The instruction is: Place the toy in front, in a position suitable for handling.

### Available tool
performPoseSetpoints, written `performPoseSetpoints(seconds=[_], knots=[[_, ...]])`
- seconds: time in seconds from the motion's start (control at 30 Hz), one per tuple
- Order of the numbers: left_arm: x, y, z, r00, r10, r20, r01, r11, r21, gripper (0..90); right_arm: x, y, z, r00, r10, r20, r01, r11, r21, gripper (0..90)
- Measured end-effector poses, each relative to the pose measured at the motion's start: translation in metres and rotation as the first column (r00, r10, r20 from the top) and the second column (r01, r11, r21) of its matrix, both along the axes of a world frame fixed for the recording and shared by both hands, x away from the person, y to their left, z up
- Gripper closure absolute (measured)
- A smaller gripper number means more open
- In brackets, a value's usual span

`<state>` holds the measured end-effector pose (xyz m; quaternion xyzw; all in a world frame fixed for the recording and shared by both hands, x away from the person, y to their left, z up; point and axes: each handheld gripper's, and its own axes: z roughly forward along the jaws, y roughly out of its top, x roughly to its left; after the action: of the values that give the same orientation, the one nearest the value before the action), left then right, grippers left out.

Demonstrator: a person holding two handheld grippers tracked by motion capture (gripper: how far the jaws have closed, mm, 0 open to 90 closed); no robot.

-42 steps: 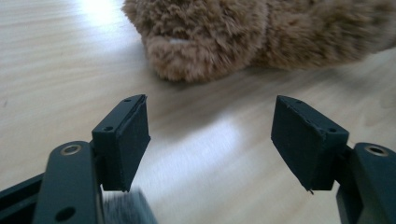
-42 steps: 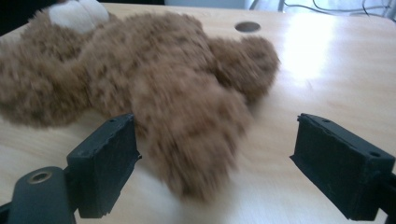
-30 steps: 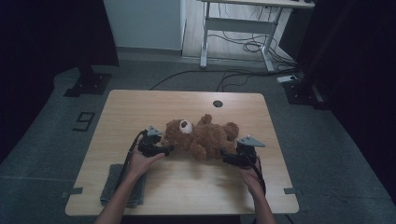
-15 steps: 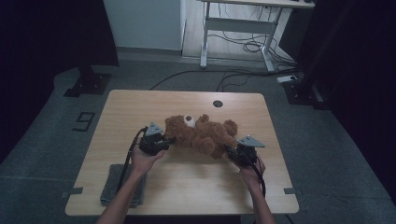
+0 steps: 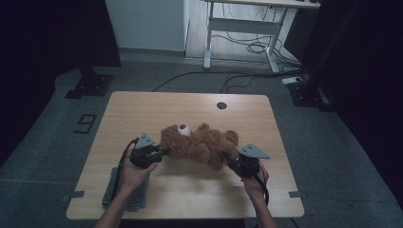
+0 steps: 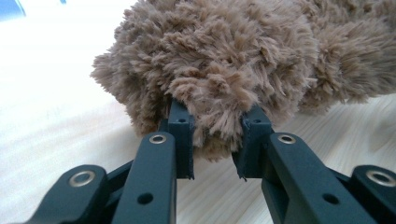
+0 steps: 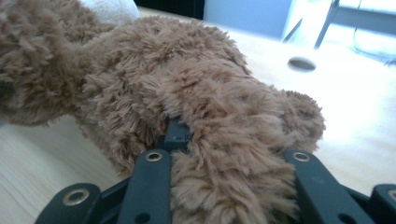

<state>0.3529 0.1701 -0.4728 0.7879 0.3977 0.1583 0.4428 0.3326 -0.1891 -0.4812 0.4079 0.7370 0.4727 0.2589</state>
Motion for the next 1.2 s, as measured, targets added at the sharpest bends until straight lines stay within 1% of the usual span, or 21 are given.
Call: performPoseSetpoints(seconds=[0.03, 0.1, 0.13, 0.23, 0.3, 0.37, 0.43, 0.5, 0.53, 0.6, 0.67, 0.7, 0.73, 0.8, 0.9, 0.97, 1.0, 1.1, 1.13, 1.17, 1.2], knots=[[0.001, 0.001, -0.004, 0.9999, 0.003, -0.014, -0.003, 1.0, 0.008, 71.1, 0.0, 0.0, 0.0, 1.0, 0.0, 0.0, 0.0, 1.0, 0.0, 66.5], [0.005, 0.003, -0.015, 0.9986, 0.003, -0.053, -0.002, 0.9994, 0.034, 69.9, 0.003, 0.003, -0.01, 0.9993, 0.012, -0.035, -0.012, 1.0, -0.01, 65.9], [0.007, 0.005, -0.02, 0.9977, 0.009, -0.067, -0.007, 0.9994, 0.035, 68.8, 0.004, 0.004, -0.014, 0.9988, 0.016, -0.046, -0.017, 1.0, -0.017, 65.3], [0.01, 0.014, -0.026, 0.9949, 0.008, -0.1, -0.01, 0.9998, -0.017, 61.0, 0.004, 0.005, -0.018, 0.9981, 0.032, -0.053, -0.031, 0.999, 0.007, 64.5], [0.008, 0.017, -0.024, 0.9941, 0.018, -0.107, -0.019, 0.9998, -0.007, 49.8, 0.004, 0.005, -0.018, 0.9981, 0.032, -0.053, -0.031, 0.999, 0.011, 64.1], [0.0, 0.024, -0.018, 0.9943, 0.053, -0.092, -0.05, 0.9982, 0.034, 39.2, 0.004, 0.004, -0.019, 0.9978, 0.031, -0.059, -0.03, 0.999, 0.02, 63.9], [-0.012, 0.037, -0.013, 0.9935, 0.082, -0.078, -0.081, 0.9965, 0.018, 35.7, 0.004, 0.003, -0.02, 0.9975, 0.029, -0.064, -0.028, 0.999, 0.027, 63.7], [-0.024, 0.05, -0.011, 0.9899, 0.098, -0.103, -0.099, 0.995, -0.009, 32.9, 0.004, 0.002, -0.02, 0.9974, 0.03, -0.065, -0.028, 0.999, 0.028, 63.4], [-0.03, 0.055, -0.011, 0.9878, 0.112, -0.109, -0.112, 0.9937, 0.0, 31.6, 0.004, 0.002, -0.02, 0.9974, 0.03, -0.066, -0.028, 0.999, 0.031, 63.3], [-0.042, 0.064, -0.014, 0.9849, 0.142, -0.098, -0.141, 0.9898, 0.024, 29.2, 0.004, 0.002, -0.02, 0.9971, 0.029, -0.07, -0.027, 0.999, 0.036, 62.9], [-0.05, 0.069, -0.018, 0.9837, 0.155, -0.091, -0.153, 0.9879, 0.027, 26.2, 0.005, 0.001, -0.02, 0.9966, 0.029, -0.077, -0.026, 0.999, 0.044, 62.5], [-0.054, 0.071, -0.021, 0.9831, 0.155, -0.096, -0.153, 0.9876, 0.037, 26.2, 0.005, 0.001, -0.02, 0.9966, 0.029, -0.077, -0.026, 0.999, 0.044, 62.5], [-0.061, 0.073, -0.027, 0.9822, 0.147, -0.116, -0.142, 0.9885, 0.051, 21.5, 0.005, 0.001, -0.021, 0.9964, 0.027, -0.081, -0.023, 0.999, 0.049, 62.4], [-0.067, 0.074, -0.033, 0.9796, 0.144, -0.14, -0.136, 0.9884, 0.068, 19.1, 0.005, 0.001, -0.021, 0.9962, 0.026, -0.083, -0.021, 0.999, 0.05, 62.2], [-0.075, 0.07, -0.045, 0.9772, 0.147, -0.154, -0.131, 0.9856, 0.107, 16.3, 0.005, 0.001, -0.021, 0.9958, 0.026, -0.087, -0.022, 0.998, 0.053, 62.1], [-0.077, 0.064, -0.052, 0.9767, 0.147, -0.156, -0.121, 0.9785, 0.167, 14.2, 0.005, 0.001, -0.021, 0.9958, 0.027, -0.088, -0.022, 0.998, 0.053, 62.1], [-0.077, 0.062, -0.055, 0.9763, 0.153, -0.153, -0.124, 0.9752, 0.184, 14.2, 0.005, 0.001, -0.021, 0.9957, 0.027, -0.088, -0.023, 0.998, 0.053, 62.0], [-0.075, 0.056, -0.063, 0.9751, 0.158, -0.155, -0.123, 0.9687, 0.216, 12.8, 0.004, 0.0, -0.021, 0.9957, 0.029, -0.088, -0.024, 0.999, 0.049, 61.8], [-0.075, 0.056, -0.063, 0.9751, 0.158, -0.155, -0.123, 0.9687, 0.216, 12.6, 0.004, 0.0, -0.022, 0.9957, 0.029, -0.088, -0.025, 0.999, 0.049, 61.7], [-0.075, 0.054, -0.066, 0.9754, 0.168, -0.142, -0.131, 0.9615, 0.242, 13.0, 0.004, 0.0, -0.022, 0.9957, 0.029, -0.088, -0.025, 0.999, 0.048, 61.6], [-0.076, 0.053, -0.067, 0.976, 0.174, -0.131, -0.137, 0.9587, 0.249, 13.9, 0.004, 0.0, -0.022, 0.9957, 0.03, -0.088, -0.025, 0.998, 0.049, 61.6]])
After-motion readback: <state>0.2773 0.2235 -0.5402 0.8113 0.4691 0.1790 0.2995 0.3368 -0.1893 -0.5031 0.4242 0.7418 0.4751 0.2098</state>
